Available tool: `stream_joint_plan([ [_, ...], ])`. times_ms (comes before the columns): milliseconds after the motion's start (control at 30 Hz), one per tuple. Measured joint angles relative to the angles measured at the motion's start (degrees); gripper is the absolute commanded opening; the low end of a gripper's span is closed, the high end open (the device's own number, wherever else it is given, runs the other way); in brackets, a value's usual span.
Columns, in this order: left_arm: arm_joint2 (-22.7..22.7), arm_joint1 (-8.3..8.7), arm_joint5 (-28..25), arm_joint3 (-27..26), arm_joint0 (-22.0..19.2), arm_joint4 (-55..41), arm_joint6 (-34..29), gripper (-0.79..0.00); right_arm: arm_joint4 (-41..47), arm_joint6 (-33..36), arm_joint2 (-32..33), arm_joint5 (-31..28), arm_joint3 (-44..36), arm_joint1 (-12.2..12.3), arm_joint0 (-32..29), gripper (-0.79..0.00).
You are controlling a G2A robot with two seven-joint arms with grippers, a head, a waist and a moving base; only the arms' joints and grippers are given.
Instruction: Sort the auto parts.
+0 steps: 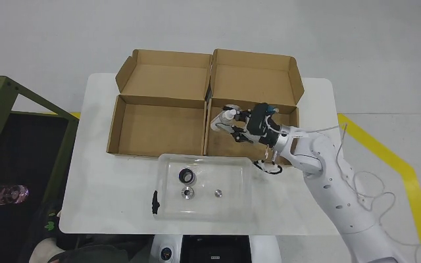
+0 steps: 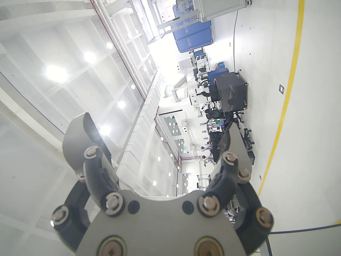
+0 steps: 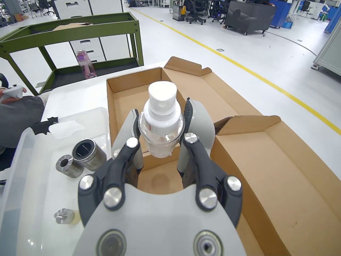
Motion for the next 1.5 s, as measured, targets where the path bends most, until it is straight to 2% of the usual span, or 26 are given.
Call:
stream_joint_plan([
  [533,0.0,0.0,0.0,0.0,0.0,0.0,0.0,0.0,-4.5,1.4,-7.3,9.2,14.4,-2.7,7.9,-0.785],
  [733,0.0,0.0,0.0,0.0,0.0,0.0,0.0,0.0,-4.9,0.8,-9.8,10.9,19.2,-3.9,10.0,-0.785],
  [800,0.0,0.0,0.0,0.0,0.0,0.0,0.0,0.0,-4.7,0.5,-10.2,11.0,20.4,-4.1,10.5,-0.656],
  [867,0.0,0.0,0.0,0.0,0.0,0.0,0.0,0.0,-4.8,0.1,-10.7,11.1,21.4,-4.4,10.9,-0.425],
  [933,0.0,0.0,0.0,0.0,0.0,0.0,0.0,0.0,-4.9,-0.1,-10.9,11.1,21.9,-4.6,11.2,-0.022],
  [967,0.0,0.0,0.0,0.0,0.0,0.0,0.0,0.0,-4.9,-0.1,-11.0,11.1,22.1,-4.7,11.2,0.0],
  [1200,0.0,0.0,0.0,0.0,0.0,0.0,0.0,0.0,-5.4,0.2,-10.5,10.8,21.0,-4.8,10.7,0.0],
  [1500,0.0,0.0,0.0,0.0,0.0,0.0,0.0,0.0,-6.5,4.2,-5.9,7.7,9.2,-3.0,5.5,0.0],
])
